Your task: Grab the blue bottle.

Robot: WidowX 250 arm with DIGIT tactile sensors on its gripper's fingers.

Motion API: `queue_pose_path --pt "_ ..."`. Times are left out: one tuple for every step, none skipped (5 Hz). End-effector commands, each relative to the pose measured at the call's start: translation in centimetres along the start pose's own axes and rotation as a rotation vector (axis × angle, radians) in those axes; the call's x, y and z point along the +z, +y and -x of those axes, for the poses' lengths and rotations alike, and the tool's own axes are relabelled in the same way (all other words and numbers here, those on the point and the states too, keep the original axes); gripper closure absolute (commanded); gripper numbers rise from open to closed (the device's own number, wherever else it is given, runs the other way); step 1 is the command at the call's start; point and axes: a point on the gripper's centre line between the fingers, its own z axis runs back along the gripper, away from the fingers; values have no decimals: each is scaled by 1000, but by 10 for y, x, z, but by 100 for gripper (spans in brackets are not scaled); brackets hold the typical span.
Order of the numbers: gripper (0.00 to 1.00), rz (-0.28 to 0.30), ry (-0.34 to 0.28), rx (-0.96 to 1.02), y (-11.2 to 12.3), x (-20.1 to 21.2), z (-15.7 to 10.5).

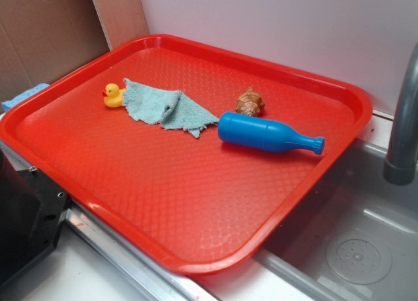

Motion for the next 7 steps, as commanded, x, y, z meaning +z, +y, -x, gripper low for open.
queue_pose_path --pt "0 0 0 0 0 0 0" --pt "0 44 -16 -234 -9 -9 -10" --pt "0 50 -2 -345 -19 -22 -22" --pt "0 73 -53 -555 -37 -43 -43" --pt "0 64 -85 -671 -61 -66 -61" --pt "0 46 -122 -731 -84 -84 -80" --pt "0 58 -145 -814 -103 -107 -98"
